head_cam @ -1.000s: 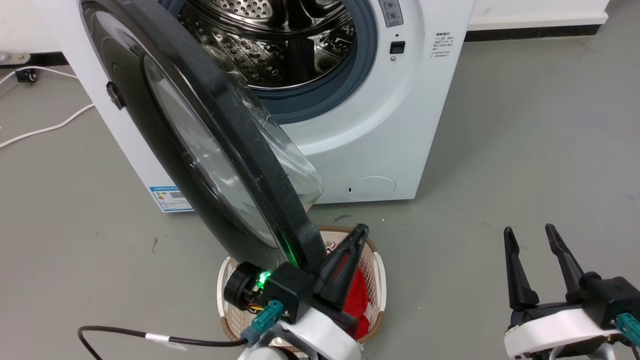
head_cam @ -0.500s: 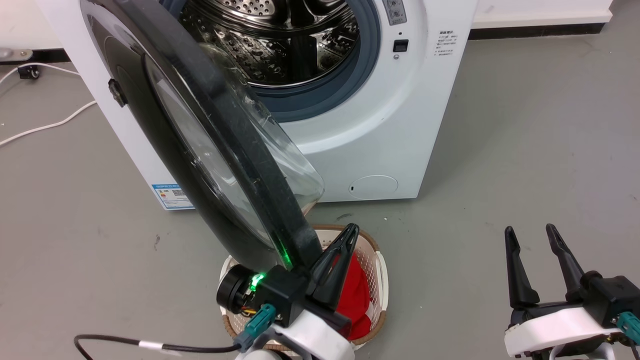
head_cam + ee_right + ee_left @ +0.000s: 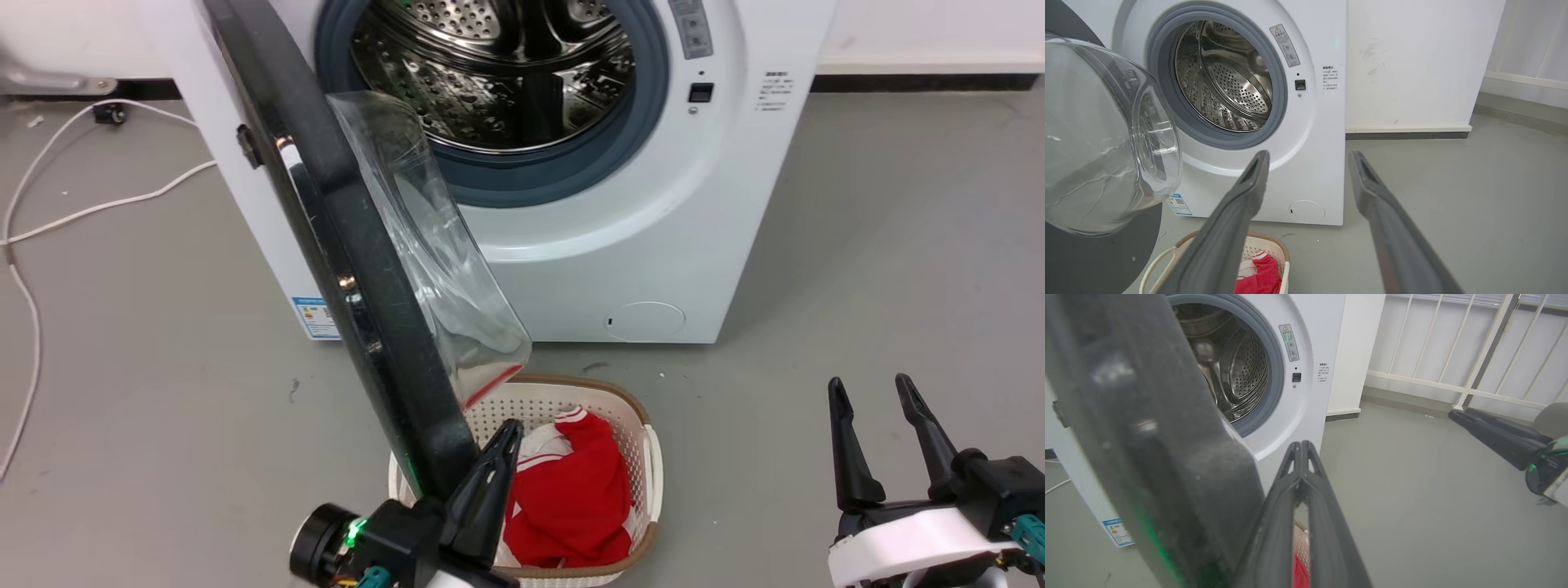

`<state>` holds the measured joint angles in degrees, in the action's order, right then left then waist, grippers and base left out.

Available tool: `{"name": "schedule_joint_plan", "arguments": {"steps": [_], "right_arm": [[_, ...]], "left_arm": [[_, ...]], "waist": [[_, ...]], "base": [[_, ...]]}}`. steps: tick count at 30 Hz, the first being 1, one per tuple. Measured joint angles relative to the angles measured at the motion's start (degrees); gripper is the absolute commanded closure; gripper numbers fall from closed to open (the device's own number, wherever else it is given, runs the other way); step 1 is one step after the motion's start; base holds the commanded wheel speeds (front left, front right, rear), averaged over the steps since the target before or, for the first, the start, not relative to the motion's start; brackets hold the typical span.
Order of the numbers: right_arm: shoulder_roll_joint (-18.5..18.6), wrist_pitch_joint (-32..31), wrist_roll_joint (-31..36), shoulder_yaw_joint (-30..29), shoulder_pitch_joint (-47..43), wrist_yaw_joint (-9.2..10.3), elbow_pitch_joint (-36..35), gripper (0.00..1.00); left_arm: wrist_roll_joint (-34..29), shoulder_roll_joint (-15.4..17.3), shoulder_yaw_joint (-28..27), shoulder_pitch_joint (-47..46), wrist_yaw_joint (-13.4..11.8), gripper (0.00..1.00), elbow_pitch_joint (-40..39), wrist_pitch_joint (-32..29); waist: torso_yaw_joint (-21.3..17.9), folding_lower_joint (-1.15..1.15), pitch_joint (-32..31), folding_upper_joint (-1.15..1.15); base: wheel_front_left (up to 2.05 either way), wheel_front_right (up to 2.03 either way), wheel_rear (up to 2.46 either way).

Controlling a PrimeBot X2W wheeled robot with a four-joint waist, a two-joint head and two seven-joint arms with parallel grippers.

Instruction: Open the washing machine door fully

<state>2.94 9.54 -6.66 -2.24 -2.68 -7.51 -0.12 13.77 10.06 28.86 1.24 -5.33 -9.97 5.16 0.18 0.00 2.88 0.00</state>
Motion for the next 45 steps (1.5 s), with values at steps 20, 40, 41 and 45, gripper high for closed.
{"name": "schedule_joint_plan", "arguments": {"steps": [20,40,41,45], "right_arm": [[-0.02,-1.87,1.19,-1.90,-1.48,0.00,-3.42,0.00],[-0.02,-4.09,2.68,-1.82,0.34,0.00,-5.83,0.00],[-0.02,-4.12,2.72,-1.97,0.35,0.00,-5.98,0.00],[-0.02,-4.54,3.15,-2.19,0.87,0.00,-6.59,0.00]], "left_arm": [[0.09,3.55,-5.16,7.01,-6.06,1.00,-8.60,-0.70],[8.64,7.83,-25.60,3.89,-9.54,1.00,-0.79,7.45],[9.32,7.95,-26.50,3.32,-9.49,1.00,-0.05,7.79],[11.74,8.09,-30.27,0.85,-9.20,1.00,3.49,8.76]], "waist": [[14.28,0.00,1.44,0.00],[17.81,0.00,6.81,0.00],[17.72,0.00,7.17,0.00],[17.44,0.00,8.73,0.00]], "base": [[0.00,0.00,0.00],[0.00,0.00,0.00],[0.00,0.00,0.00],[0.00,0.00,0.00]]}}
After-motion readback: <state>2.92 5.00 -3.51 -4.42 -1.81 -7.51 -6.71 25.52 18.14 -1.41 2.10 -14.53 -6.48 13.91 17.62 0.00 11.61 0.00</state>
